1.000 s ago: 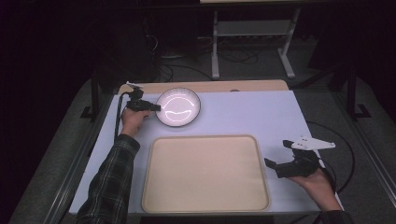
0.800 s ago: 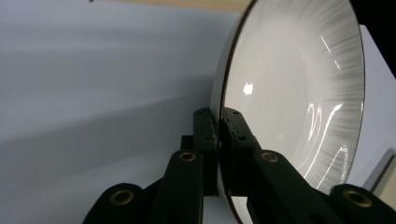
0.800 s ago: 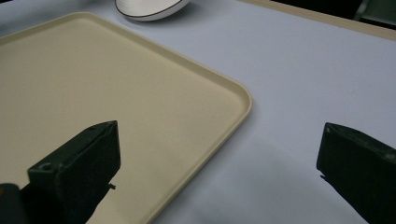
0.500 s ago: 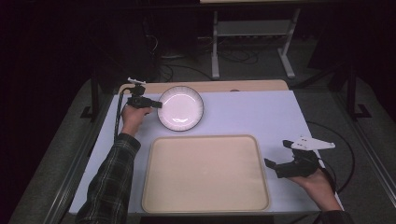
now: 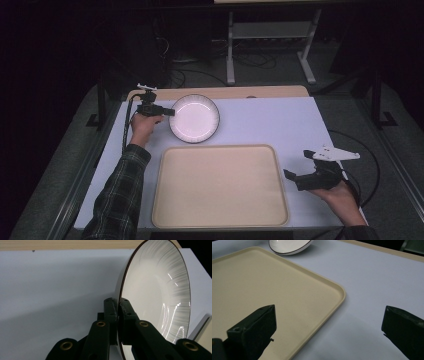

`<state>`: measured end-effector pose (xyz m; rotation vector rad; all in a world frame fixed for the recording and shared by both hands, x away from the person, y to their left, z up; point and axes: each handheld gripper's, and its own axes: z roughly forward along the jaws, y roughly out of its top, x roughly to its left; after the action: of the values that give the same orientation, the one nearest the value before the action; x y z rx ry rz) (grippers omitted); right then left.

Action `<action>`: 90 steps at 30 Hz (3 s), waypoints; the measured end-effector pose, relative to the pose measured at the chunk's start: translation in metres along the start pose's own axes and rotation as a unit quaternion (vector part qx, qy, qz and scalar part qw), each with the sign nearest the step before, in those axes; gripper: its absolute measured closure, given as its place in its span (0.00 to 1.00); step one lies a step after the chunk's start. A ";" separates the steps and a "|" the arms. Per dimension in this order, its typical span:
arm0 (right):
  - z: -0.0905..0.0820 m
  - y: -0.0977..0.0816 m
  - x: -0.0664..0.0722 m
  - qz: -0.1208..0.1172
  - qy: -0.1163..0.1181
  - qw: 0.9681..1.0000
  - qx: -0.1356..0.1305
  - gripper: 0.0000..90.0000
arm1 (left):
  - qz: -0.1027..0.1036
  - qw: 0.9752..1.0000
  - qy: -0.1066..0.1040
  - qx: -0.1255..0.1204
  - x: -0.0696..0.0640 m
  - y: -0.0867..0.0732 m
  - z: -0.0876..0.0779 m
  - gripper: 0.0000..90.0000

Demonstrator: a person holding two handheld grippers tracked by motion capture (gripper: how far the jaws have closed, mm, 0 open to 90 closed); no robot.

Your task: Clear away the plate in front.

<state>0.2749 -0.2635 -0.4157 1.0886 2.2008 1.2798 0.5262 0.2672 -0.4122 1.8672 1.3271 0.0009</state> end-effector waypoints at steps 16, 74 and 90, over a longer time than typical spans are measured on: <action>-0.001 0.001 0.001 0.001 -0.002 1.000 -0.004 0.00 | 0.002 0.999 -0.029 -0.030 -0.013 0.005 -0.033 0.96; -0.002 0.003 0.003 0.000 -0.005 1.000 -0.012 0.00 | 0.090 0.993 -0.078 -0.008 -0.099 -0.065 -0.076 0.96; -0.001 0.003 0.003 -0.001 -0.006 1.000 -0.007 0.00 | 0.095 0.991 -0.088 0.020 -0.107 -0.091 -0.066 0.95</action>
<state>0.2732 -0.2610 -0.4126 1.0843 2.1800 1.2835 0.3785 0.2325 -0.3783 1.9730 1.0349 -0.0905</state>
